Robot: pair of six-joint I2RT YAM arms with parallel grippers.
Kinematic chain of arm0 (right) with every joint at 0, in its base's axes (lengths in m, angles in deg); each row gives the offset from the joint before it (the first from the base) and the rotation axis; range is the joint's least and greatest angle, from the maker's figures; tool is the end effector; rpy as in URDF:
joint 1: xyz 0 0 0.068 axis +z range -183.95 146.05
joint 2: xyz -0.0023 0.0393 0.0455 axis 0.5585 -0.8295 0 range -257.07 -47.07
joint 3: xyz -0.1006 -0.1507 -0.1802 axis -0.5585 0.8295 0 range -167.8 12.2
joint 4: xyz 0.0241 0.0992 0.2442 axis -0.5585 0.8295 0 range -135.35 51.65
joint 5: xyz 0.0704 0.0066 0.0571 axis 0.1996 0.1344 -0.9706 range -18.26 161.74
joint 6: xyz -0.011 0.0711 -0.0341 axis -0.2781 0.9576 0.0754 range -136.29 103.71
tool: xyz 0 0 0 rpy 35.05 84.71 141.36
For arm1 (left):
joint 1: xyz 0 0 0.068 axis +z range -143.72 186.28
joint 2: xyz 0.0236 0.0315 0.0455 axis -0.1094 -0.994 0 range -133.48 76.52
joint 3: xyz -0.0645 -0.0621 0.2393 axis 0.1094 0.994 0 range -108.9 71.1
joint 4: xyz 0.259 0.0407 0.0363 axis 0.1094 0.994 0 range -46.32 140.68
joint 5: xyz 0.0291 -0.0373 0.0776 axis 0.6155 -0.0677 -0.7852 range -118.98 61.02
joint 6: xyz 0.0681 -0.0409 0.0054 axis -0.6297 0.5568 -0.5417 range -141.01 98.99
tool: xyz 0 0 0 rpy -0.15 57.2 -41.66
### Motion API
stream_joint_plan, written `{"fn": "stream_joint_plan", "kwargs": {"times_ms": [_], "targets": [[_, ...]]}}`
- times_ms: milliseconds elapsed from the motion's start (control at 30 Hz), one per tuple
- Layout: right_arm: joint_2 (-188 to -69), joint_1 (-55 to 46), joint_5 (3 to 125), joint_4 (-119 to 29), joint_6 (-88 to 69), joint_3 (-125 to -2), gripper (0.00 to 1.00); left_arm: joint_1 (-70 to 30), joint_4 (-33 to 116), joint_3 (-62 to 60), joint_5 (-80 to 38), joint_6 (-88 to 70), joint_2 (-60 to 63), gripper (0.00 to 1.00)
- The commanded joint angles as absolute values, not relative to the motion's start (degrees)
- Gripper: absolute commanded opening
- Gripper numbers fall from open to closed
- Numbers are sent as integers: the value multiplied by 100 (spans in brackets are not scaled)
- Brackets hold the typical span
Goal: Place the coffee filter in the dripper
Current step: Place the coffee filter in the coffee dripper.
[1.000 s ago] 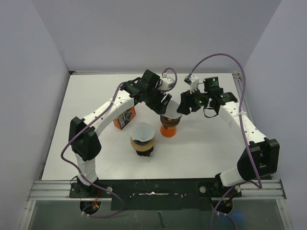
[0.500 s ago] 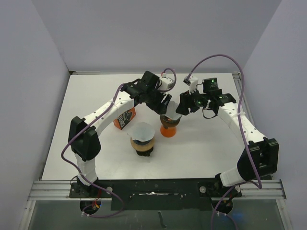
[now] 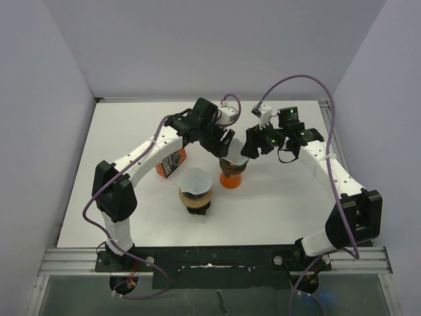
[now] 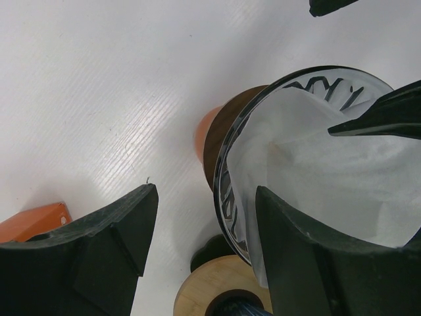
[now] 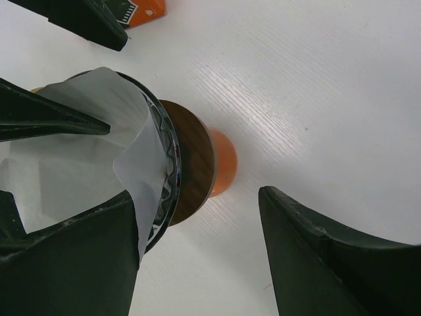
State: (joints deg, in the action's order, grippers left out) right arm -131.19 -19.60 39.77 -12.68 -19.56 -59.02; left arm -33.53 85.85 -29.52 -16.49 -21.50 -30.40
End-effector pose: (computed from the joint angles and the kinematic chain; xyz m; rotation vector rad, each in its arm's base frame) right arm 0.3232 0.1202 0.2669 -0.6234 2.2506 0.7529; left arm 0.3275 -0.2922 0.2758 0.9472 2.2836 -0.5697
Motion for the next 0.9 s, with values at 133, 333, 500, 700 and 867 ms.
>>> {"fn": "stream_joint_plan", "kwargs": {"times_ms": [133, 333, 500, 700, 867], "targets": [[-13116, -1956, 3741, -1185, -2119, -6251, 69, -3279, 8690, -3219, -1442, -2354, -2653, 61], [-13068, -1959, 3615, -1086, -2220, -6338, 70, -3280, 8720, -3331, -1378, -2399, -2610, 61], [-13045, -1960, 3556, -1028, -2275, -6370, 70, -3281, 8729, -3396, -1326, -2417, -2596, 61], [-13052, -1969, 3497, -982, -2305, -6426, 71, -3275, 8750, -3480, -1310, -2443, -2572, 62], [-13030, -1991, 3423, -970, -2300, -6465, 71, -3279, 8763, -3518, -1290, -2466, -2550, 62]]}}
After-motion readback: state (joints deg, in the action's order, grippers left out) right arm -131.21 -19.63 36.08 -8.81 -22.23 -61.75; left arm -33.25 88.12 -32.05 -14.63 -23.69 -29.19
